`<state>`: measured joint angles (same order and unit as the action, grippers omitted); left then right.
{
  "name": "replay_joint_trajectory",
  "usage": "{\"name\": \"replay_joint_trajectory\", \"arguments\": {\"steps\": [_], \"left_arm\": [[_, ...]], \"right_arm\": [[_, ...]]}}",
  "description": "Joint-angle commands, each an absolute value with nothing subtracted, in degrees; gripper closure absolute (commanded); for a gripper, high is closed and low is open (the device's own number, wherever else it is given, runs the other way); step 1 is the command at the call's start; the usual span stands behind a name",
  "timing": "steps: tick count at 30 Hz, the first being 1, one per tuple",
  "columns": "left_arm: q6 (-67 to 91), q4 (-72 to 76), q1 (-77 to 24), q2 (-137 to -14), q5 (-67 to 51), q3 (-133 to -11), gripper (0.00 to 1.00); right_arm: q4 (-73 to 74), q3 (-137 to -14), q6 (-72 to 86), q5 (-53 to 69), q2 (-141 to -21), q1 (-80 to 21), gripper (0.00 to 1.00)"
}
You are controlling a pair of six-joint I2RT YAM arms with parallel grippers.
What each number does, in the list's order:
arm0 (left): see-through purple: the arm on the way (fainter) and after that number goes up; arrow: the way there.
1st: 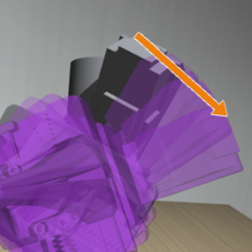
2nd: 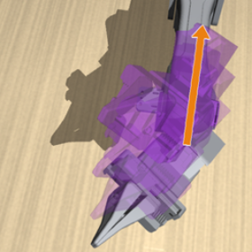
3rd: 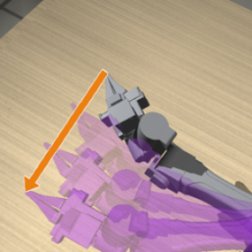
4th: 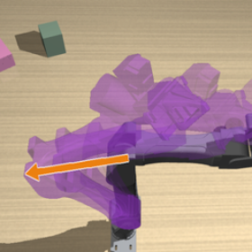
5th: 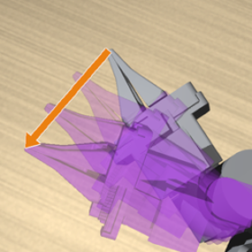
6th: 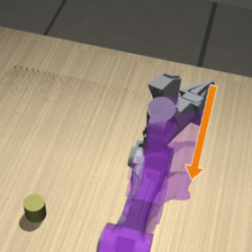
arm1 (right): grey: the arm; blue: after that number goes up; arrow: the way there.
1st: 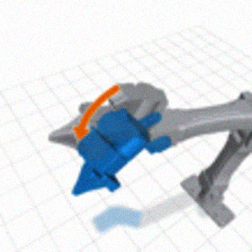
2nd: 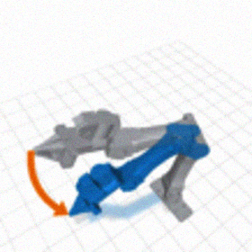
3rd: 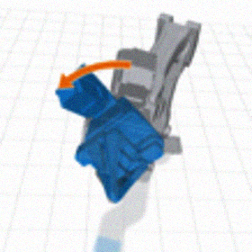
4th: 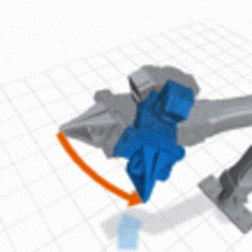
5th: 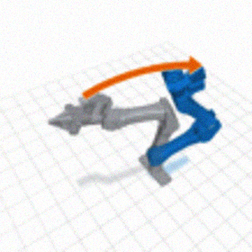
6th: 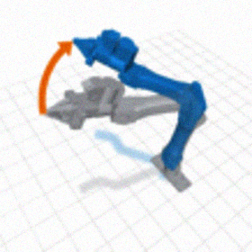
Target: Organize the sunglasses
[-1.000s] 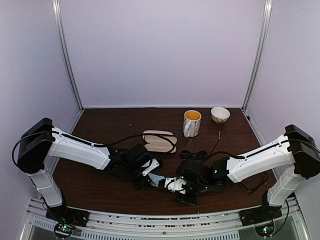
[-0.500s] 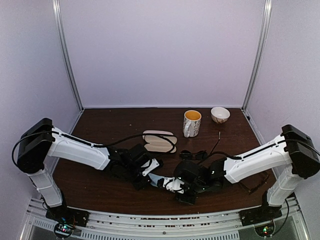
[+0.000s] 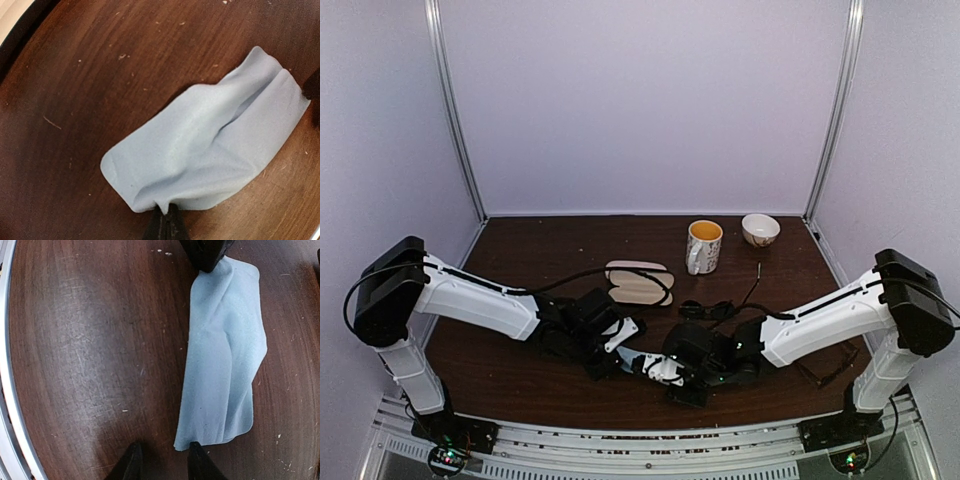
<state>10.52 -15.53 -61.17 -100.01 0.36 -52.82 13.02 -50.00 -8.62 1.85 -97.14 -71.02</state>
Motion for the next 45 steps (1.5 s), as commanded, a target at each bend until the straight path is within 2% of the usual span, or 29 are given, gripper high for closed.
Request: {"name": "replay_joint_trajectory", "arguments": {"steps": [1,10,20,33,45], "left_arm": [[10.9,-17.0,-61.2,-101.4,-1.8,-50.9,1.00],[11.0,-17.0,-61.2,-101.6,-2.1,-51.0,1.00],[11.2,-17.8,-61.2,-100.8,-2.6,-51.1,1.00],[12.5,-20.6,-61.2,-93.5,-5.6,-49.6,1.00],[14.2,-25.7,-60.9,-86.4,-2.9,-52.2,1.00]], "right_arm": [[11.2,-51.0,-7.5,-1.5,-97.8,-71.2,0.68],[11.6,-52.1,-6.7,-2.2,-100.0,-70.4,0.70],[12.8,-52.1,-7.4,-0.9,-100.2,-70.4,1.00],[15.0,-53.8,-6.2,-0.6,-96.0,-70.4,1.00],[16.8,-55.8,-5.2,-1.1,-90.4,-68.3,1.00]]}}
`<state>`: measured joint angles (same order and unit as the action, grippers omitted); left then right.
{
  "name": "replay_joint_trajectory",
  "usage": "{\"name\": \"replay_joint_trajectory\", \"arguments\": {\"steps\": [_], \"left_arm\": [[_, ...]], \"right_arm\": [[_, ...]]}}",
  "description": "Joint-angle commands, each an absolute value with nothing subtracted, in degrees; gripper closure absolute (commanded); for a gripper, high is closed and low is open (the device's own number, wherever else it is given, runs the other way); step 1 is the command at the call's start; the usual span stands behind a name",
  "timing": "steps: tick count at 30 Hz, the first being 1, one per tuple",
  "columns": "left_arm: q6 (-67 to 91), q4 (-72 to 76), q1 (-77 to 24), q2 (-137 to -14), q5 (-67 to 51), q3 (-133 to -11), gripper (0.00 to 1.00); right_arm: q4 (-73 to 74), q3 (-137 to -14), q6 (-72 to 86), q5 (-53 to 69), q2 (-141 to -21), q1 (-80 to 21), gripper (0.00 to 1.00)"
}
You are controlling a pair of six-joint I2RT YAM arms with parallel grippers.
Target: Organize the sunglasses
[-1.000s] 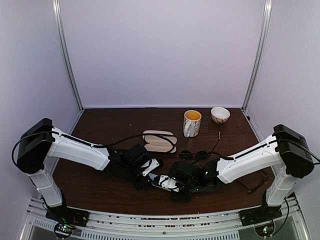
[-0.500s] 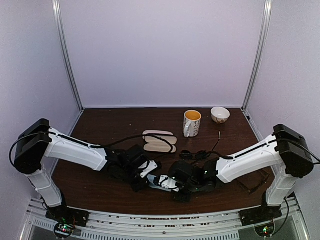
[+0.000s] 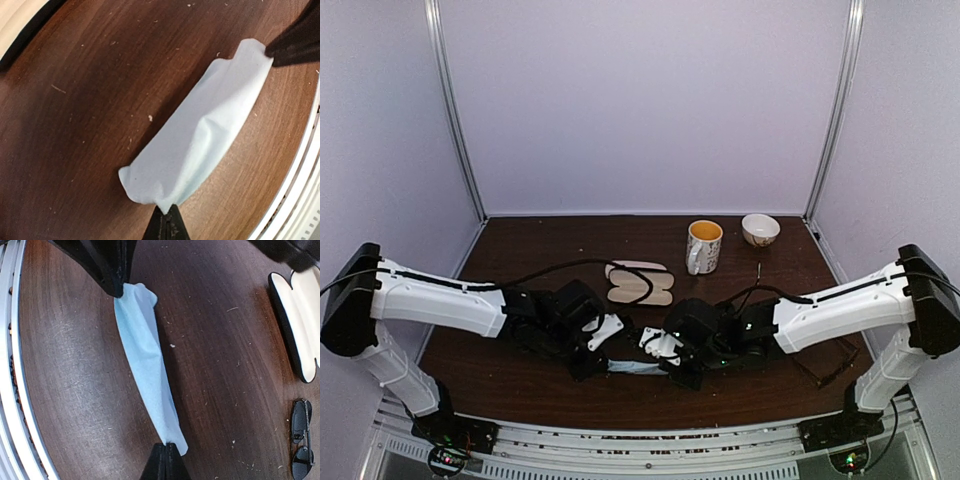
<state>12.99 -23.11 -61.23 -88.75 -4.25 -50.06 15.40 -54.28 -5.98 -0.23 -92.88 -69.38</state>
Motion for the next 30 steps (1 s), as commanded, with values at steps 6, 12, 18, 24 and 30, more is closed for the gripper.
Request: {"name": "replay_joint_trajectory", "arguments": {"steps": [6,12,18,24,30], "left_arm": [[15.5,-28.9,-59.1,-83.9,-3.4,-54.5,1.00],[16.2,-31.7,-56.8,-82.2,-5.1,-56.3,1.00],[16.8,-32.6,-53.6,-83.1,-7.1,-56.5,1.00],[17.7,-33.4,-51.2,-85.6,-8.8,-57.5,1.00],[18.3,-34.2,-48.7,-87.7,-9.7,-58.6,1.00]], "right_arm": [[17.9,-57.3,-5.4,-0.6,-89.7,-67.3,1.00],[17.6,-59.5,-5.6,0.2,-90.4,-65.9,1.00],[18.2,-62.8,-6.2,0.9,-93.0,-64.2,1.00],[19.4,-66.1,-6.6,2.6,-96.8,-62.6,1.00],[19.6,-68.3,-7.0,4.4,-99.8,-60.7,1.00]]}}
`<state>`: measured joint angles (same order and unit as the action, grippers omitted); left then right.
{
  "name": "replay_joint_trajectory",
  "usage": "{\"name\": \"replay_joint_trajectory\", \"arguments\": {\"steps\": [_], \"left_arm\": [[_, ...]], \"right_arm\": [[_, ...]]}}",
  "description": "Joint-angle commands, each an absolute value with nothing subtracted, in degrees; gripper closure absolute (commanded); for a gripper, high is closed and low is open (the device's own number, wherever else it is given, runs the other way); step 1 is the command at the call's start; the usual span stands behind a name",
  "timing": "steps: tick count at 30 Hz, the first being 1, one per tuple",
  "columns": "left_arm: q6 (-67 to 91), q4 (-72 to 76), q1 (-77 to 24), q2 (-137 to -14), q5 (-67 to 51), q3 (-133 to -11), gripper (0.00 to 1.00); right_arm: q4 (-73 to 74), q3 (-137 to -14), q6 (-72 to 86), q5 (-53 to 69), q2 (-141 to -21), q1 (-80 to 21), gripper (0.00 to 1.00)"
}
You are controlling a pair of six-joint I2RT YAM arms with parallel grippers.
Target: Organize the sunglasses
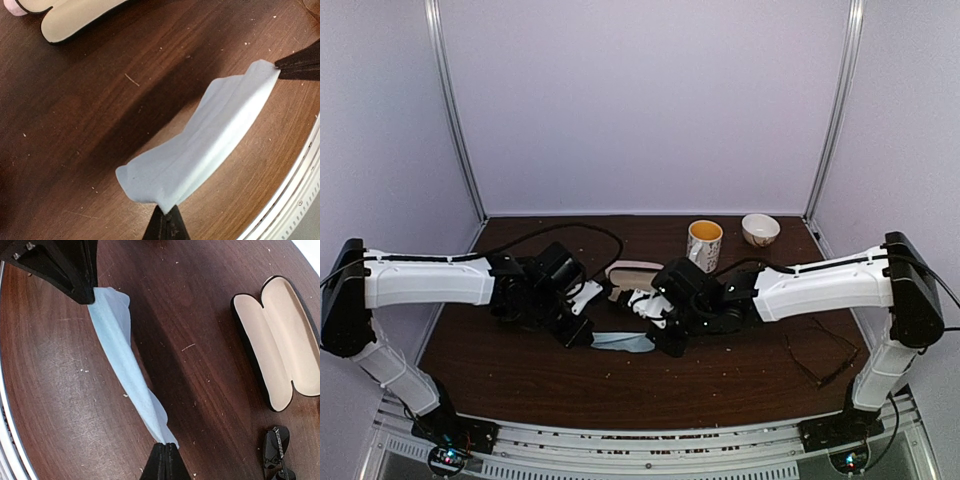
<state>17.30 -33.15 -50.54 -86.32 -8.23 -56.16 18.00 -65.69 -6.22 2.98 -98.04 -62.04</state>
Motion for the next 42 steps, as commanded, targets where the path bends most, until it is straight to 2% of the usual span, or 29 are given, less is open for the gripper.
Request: {"name": "replay_joint_trajectory", "arguments": {"steps": [1,20,42], "left_arm": [[18.3,-34.5,-48.4,-88.0,-9.9,-59.0,1.00],[17.5,-36.4,-42.5,-103.0,-12.8,-73.1,1.00],[16.0,-38.2,-38.5,-115.9,-17.0,-86.7,1.00]], "right_arm": [[19.7,-68.8,-7.1,4.7,-100.3,-60.3,1.00],[21.8,-74.7,-6.8,7.1,-107.9,-53.0,1.00],[27.2,-84.0,-8.2,2.9,-114.0,-48.0,1.00]]}}
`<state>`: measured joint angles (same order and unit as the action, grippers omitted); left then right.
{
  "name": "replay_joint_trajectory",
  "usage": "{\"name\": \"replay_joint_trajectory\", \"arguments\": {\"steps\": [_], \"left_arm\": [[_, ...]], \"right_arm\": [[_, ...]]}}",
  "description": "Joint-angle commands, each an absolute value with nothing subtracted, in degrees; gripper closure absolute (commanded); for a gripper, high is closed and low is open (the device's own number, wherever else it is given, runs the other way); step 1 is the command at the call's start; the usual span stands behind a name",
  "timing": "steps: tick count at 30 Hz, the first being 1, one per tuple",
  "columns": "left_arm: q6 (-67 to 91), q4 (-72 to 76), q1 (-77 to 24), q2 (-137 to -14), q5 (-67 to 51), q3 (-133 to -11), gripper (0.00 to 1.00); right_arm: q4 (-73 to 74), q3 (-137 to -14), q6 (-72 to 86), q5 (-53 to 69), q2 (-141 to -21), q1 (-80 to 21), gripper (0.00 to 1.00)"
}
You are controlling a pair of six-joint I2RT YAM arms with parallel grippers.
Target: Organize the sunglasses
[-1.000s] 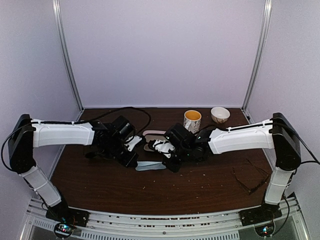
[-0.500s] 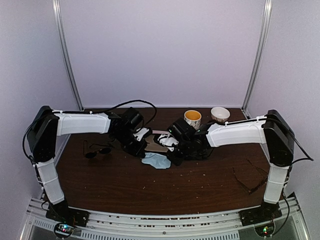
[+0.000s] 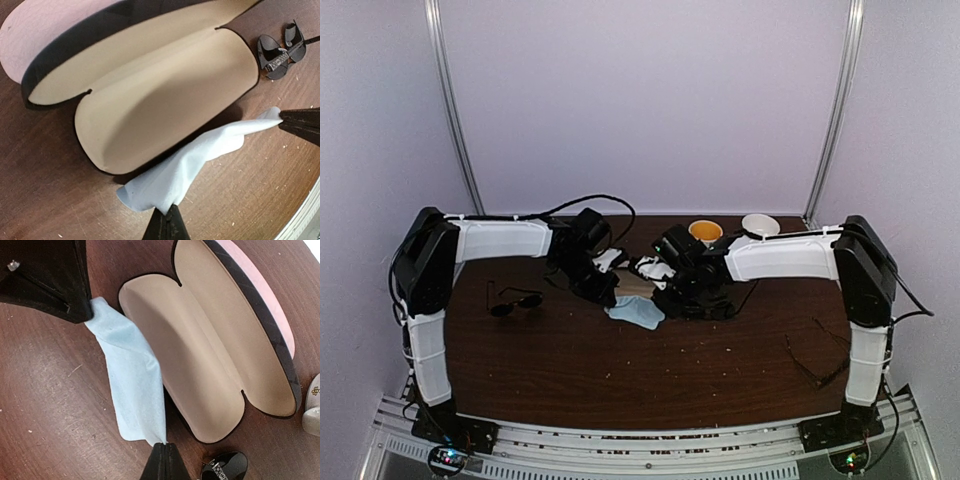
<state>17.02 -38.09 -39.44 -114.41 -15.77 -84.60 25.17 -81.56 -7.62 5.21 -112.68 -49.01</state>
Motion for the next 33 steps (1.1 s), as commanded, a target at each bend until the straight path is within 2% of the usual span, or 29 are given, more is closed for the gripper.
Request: {"name": "replay_joint_trajectory", "arguments": {"steps": [1,20,33], "left_arm": [[16.0,-38.3,-38.4,-116.2,-17.0,-87.1,1.00],[15.4,-39.6,-36.8,-121.4,-15.5,-94.0,1.00],[14.9,-40.2,-36.8,-124.3,-13.4,-96.6,1.00]], "right_arm": [[27.5,-84.5,-8.3,2.6,-114.3,-47.8,1.00],[30.8,-93.5,-8.9,-1.0,-120.1,-45.7,1.00],[30.5,-94.8,-8.5,-4.3,-122.2,-44.9,1.00]]}}
